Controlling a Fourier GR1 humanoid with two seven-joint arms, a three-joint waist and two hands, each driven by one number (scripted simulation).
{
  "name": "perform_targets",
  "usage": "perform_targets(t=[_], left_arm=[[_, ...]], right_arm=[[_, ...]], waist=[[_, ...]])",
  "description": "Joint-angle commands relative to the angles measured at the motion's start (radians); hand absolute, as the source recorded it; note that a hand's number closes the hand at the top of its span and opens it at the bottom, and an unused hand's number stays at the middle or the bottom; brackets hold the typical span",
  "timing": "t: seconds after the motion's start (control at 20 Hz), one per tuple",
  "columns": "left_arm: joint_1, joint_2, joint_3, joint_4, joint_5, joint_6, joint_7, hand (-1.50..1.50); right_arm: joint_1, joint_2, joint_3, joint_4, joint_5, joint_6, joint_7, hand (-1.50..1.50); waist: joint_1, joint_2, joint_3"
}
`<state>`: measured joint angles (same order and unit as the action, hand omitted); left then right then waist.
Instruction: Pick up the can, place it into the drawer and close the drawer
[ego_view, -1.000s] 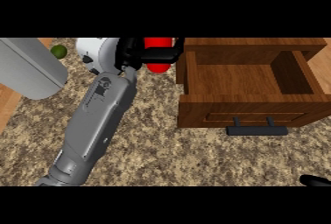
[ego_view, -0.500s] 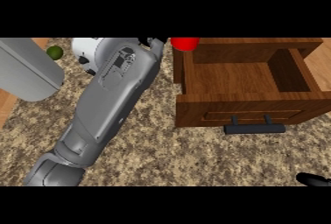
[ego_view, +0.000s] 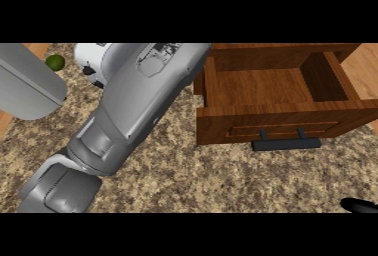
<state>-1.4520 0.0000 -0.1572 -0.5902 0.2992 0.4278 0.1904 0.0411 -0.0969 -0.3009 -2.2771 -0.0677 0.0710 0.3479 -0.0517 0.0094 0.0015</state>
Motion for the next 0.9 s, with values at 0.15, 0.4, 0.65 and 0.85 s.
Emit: perform_targets(t=[0.15, 0.4, 0.65, 0.85], left_arm=[[-0.092, 0.000, -0.108, 0.121, 0.115, 0.063, -0.011, 1.50], [-0.139, 0.000, -0.141, 0.196, 0.124, 0.139, -0.055, 1.50], [-0.140, 0.000, -0.123, 0.263, 0.143, 0.161, -0.123, -1.50], [-0.194, 0.000, -0.173, 0.261, 0.173, 0.231, -0.074, -1.50]], right_arm=[[-0.018, -0.015, 0.007, 0.035, -0.033, 0.032, -0.016, -1.50], [-0.066, -0.042, -0.022, 0.071, -0.039, 0.024, -0.019, -1.50], [-0.103, -0.072, -0.025, 0.050, -0.040, 0.015, 0.039, -1.50], [-0.120, -0.079, -0.014, 0.046, -0.036, 0.010, 0.066, -1.50]], waist=[[-0.036, 0.006, 0.002], [-0.054, 0.013, 0.003], [-0.047, 0.017, 0.002], [-0.055, 0.014, 0.002]])
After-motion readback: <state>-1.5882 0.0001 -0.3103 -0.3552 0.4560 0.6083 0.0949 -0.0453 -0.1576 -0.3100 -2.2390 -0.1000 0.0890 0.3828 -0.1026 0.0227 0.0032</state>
